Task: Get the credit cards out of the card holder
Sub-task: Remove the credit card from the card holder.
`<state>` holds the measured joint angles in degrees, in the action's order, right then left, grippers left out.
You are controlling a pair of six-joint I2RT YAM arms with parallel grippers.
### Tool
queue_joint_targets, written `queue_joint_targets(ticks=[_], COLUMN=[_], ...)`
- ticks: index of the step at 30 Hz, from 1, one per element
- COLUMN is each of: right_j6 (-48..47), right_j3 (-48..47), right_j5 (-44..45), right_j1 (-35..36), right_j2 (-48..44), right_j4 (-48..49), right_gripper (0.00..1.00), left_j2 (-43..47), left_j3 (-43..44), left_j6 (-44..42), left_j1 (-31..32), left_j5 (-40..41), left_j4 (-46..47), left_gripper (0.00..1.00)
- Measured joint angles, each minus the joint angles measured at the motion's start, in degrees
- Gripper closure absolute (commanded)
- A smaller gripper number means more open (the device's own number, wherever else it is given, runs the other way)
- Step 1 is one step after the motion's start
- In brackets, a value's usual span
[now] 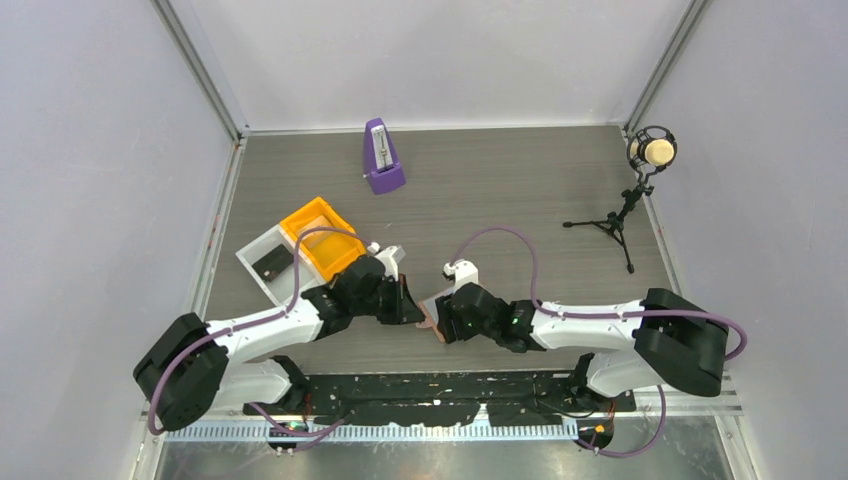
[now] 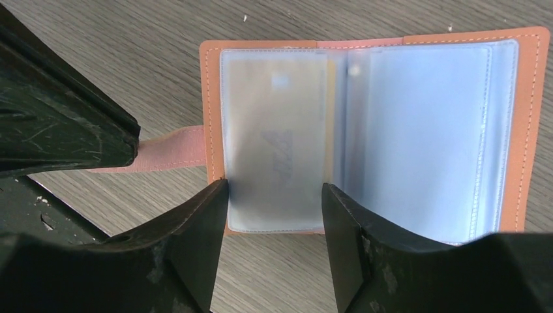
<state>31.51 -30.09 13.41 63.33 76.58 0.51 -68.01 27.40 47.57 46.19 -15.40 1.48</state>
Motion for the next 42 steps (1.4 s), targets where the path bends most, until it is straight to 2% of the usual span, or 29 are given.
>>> queue_joint_targets(ticks=[4, 7, 13, 21, 29, 42], right_j6=[-0.2, -0.2, -0.3, -0.4, -0.8, -2.6], right_j3=[0.0, 0.0, 0.4, 0.4, 0.5, 1.7], right_j5=[0.5, 1.2, 4.2, 8.3, 10.5, 9.9], right_j1=[0.1, 0.3, 0.3, 0.3, -1.1, -5.9], right_j2=[0.1, -0.5, -4.2, -5.6, -9.7, -13.5], right_j4=[0.8, 1.2, 0.6, -1.0, -3.8, -6.8], right_gripper=[0.60, 0.64, 0.64, 0.58, 0.58, 0.58], left_j2=[0.4, 0.7, 0.7, 0.9, 2.5, 4.8], left_j3=[-0.1, -0.3, -0.8, -1.4, -2.0, -2.9], left_j6=[0.0, -0.1, -0.2, -0.2, -0.3, -3.1], left_j1=[0.0, 0.0, 0.0, 0.0, 0.1, 0.2], left_j5=[0.0, 0.3, 0.4, 0.4, 0.8, 2.9], left_j4=[-0.1, -0.2, -0.2, -0.3, -1.4, -7.4], left_gripper=[1.00, 1.00, 1.00, 1.00, 1.00, 1.00])
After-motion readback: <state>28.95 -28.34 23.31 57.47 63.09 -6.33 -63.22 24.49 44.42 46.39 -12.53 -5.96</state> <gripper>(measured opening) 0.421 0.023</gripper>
